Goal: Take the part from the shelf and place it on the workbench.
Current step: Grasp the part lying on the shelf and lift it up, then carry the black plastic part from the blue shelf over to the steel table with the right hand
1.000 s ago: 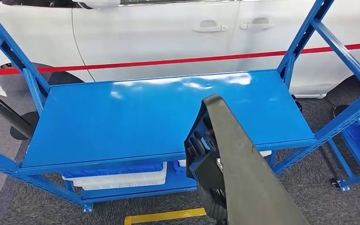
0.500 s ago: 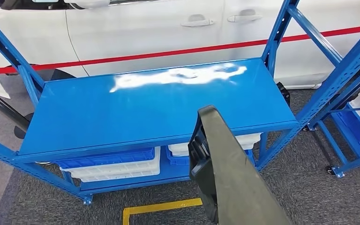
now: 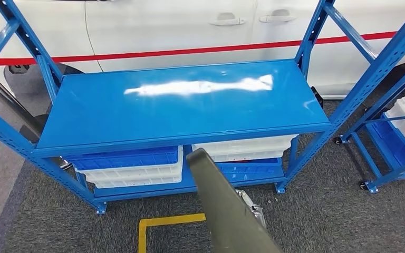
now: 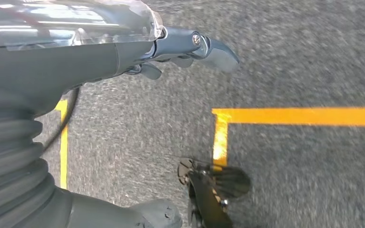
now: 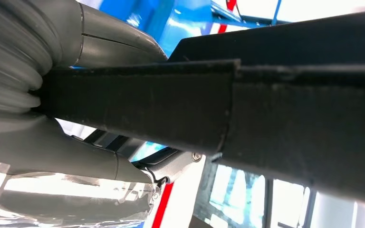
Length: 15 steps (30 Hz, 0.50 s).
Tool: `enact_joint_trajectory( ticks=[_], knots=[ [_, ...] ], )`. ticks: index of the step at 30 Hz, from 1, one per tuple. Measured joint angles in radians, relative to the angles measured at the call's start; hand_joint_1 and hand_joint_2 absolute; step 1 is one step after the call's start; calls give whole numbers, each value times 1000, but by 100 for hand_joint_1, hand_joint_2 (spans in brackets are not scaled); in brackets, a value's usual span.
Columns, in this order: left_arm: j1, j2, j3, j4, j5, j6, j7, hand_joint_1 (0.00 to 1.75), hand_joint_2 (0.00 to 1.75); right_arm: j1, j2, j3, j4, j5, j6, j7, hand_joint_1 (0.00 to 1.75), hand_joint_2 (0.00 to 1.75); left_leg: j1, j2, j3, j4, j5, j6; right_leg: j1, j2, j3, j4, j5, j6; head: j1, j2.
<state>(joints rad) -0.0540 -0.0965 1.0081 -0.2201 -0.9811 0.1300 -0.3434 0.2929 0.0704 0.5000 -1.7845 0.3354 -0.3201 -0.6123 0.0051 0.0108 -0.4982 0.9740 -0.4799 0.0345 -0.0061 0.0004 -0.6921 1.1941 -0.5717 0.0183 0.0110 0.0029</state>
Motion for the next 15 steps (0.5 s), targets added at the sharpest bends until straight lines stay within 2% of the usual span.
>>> enact_joint_trajectory(
  ticks=[1, 2, 3, 4, 5, 7, 8, 9, 11, 12, 13, 15],
  knots=[
    [0, 0, 0, 0, 0, 0, 0, 0, 175, 3, -3, 2, 0, 0, 0, 0, 175, 175, 0, 1, -15, 3, 11, -1, -3, 0, -10, 59, -25, 5, 1, 0],
    [0, 0, 1, 0, 0, 0, 0, 0, 175, 4, -6, 4, 0, 0, 0, 0, 175, 175, 0, 2, -32, 7, 21, -3, -6, 0, -9, 97, -24, 9, 1, 0],
    [0, 0, 1, 0, 0, 0, 0, 0, 175, 5, -8, 5, 0, 0, 0, 0, 175, 175, 1, 3, -47, 13, 29, -6, -9, 0, 6, 106, -3, 12, 1, 0],
    [0, -1, 1, 0, 0, 0, 1, 0, 175, 6, -9, 6, 0, 0, 0, 0, 175, 175, 2, 3, -64, 20, 37, -9, -12, -1, 41, 74, 29, 14, 1, 0],
    [0, -1, 2, 0, 0, 0, 1, 0, 175, 6, -10, 7, 0, 0, -2, 1, 175, 175, 3, 3, -79, 29, 42, -13, -15, -1, 90, 14, 51, 15, 1, 0],
    [0, -2, 3, 0, 0, 0, -1, 0, 175, 7, -12, 9, -3, -2, -10, 2, 175, 175, 3, 2, -101, 44, 53, -24, -13, 1, 186, -125, 47, 10, 1, 0],
    [0, -2, 5, 0, 0, 0, -2, 0, 175, 10, -13, 9, -6, -4, -17, 2, 175, 175, 2, 1, -106, 48, 58, -30, -10, 1, 210, -166, 34, 3, 1, 0],
    [0, -3, 7, 0, 0, 1, -4, 0, 175, 14, -14, 10, -9, -6, -25, 3, 175, 175, 2, 0, -110, 49, 65, -37, -6, 2, 217, -185, 27, -5, 0, 0],
    [2, -3, 12, 0, 0, 1, -8, 0, 175, 24, -17, 9, -19, -8, -36, 3, 175, 175, 6, -2, -114, 52, 71, -50, -5, -1, 204, -190, 40, -26, 1, 0],
    [4, -3, 14, 0, 0, 1, -9, 0, 175, 29, -18, 9, -24, -8, -39, 4, 175, 175, 8, -4, -121, 65, 52, -56, -5, -2, 195, -191, 50, -36, 0, 0],
    [5, -3, 16, 0, 0, 2, -10, 0, 175, 33, -19, 8, -29, -9, -41, 4, 175, 175, 9, -5, -133, 96, 14, -60, -6, -4, 184, -193, 61, -45, -1, 0],
    [5, -5, 19, 0, 0, 2, -10, 0, 175, 40, -20, 7, -36, -13, -45, 4, 175, 175, 10, -5, -163, 208, -90, -65, -3, -5, 159, -192, 82, -55, -4, 0]
  ],
)
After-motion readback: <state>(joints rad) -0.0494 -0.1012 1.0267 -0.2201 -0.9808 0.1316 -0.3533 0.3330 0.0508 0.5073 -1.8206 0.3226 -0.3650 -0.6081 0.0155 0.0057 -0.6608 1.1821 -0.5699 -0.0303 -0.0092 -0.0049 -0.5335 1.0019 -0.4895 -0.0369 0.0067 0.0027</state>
